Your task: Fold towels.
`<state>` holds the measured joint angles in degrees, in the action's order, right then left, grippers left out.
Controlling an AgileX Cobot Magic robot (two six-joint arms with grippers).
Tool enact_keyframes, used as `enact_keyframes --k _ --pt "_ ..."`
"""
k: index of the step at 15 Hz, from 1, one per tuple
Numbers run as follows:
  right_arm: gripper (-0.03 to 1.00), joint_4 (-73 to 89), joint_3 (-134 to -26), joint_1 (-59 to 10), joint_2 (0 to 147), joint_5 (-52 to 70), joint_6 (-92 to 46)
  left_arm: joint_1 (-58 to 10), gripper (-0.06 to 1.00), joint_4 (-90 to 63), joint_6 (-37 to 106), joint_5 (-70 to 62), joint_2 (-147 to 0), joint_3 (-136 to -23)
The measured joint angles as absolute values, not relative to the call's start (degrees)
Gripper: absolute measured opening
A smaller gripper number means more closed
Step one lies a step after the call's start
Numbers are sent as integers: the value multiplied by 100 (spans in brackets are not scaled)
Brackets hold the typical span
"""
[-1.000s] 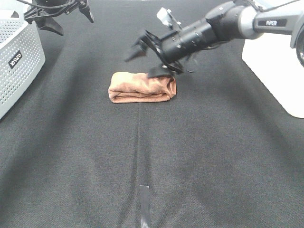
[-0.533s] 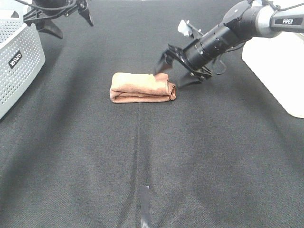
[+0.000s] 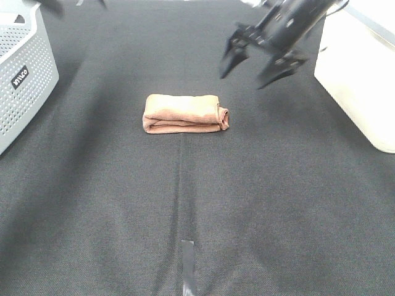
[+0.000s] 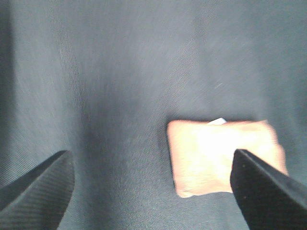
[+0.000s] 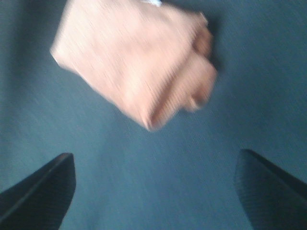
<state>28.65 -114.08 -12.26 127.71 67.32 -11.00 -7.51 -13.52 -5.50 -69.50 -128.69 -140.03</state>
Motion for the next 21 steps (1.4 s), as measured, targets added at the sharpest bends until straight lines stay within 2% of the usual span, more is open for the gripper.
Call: enact_keyframes --k 3,8,9,10,13,14,16,17,21 --pt "84 2074 -11408 -1232 12324 6921 -693 -751 83 -1352 -235 -6950 -12215 -13751" --pt "84 1409 -11092 -1232 10646 6927 -241 -751 83 -894 115 -6950 -10096 -10817" --pt "84 1409 -11092 -1232 10646 6927 -241 -751 83 -894 115 -6950 -10096 -10817" --pt "84 1381 -10806 -1232 10199 6927 -235 -751 83 -716 115 -6956 -9654 -10279" --pt "84 1329 -9431 -1238 8824 6933 -235 -751 83 -430 109 -6961 -8033 -8675" --pt "84 1255 -8623 -1238 8021 6944 -235 -751 83 -413 109 -6967 -7219 -7878" --pt "84 1060 -7511 -1238 7059 6944 -235 -751 83 -413 109 -6967 -6434 -7093" --pt "84 1014 -7282 -1238 6801 6944 -235 -751 83 -413 109 -6967 -5924 -6549" --pt "84 728 -5180 -1238 4463 6956 -235 -751 83 -413 109 -6979 -3249 -4721"
